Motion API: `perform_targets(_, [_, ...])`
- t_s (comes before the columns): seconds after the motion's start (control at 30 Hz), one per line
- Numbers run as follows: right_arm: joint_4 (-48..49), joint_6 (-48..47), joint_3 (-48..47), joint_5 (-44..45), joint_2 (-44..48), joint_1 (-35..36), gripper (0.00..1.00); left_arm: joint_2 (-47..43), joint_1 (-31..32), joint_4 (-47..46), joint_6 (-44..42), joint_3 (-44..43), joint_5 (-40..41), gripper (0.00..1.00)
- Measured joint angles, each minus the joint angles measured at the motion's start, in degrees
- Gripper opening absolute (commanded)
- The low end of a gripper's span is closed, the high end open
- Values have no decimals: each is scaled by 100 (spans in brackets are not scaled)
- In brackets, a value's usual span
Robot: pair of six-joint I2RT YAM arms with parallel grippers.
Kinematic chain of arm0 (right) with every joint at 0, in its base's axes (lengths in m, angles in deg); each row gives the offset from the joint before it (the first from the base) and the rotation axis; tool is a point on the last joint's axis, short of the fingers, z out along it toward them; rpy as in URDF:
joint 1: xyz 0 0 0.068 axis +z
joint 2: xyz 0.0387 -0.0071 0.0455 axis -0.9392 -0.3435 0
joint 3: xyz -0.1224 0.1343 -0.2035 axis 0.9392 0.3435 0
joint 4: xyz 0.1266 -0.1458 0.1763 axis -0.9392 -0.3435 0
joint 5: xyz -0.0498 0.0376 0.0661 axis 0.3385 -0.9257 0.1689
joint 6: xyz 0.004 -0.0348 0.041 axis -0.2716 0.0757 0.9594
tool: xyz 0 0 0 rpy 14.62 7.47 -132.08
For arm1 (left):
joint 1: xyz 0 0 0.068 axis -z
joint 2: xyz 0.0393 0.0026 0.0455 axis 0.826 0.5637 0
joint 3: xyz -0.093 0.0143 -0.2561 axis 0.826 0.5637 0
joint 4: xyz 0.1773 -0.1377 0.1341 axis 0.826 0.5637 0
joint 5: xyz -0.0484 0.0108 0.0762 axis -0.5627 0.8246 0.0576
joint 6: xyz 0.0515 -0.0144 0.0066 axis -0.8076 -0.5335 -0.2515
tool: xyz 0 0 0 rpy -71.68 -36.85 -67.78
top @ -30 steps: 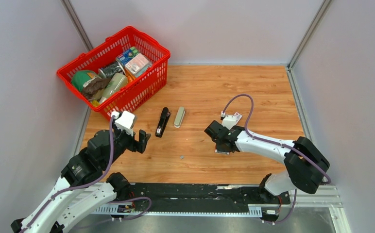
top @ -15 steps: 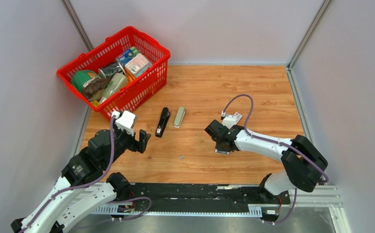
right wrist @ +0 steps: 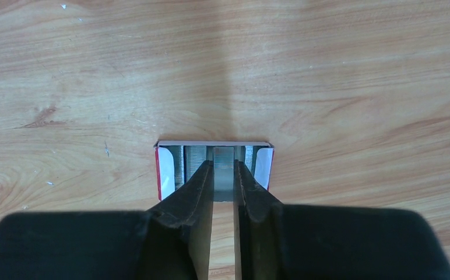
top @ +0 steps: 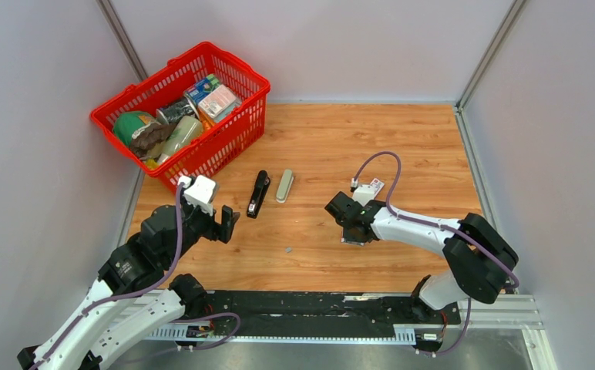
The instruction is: Unload the staples from the stapler
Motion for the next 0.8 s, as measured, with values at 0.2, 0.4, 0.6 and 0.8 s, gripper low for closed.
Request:
perform_targets(0.2, [13,-2,11,11,0,0,31,0,0,0,0,0,0,87])
perform_targets(0.4, [11,0,11,17,0,-4,32,0,0,0,2,0,-2,87])
perform_targets(0.6, [-37,-11,-7,4,52,4,33,0,0,0,2,0,-2,87])
perform_targets(0.8, [-219,-107,-365,57,391,350,42,0,-2,0,0,0,-2,87])
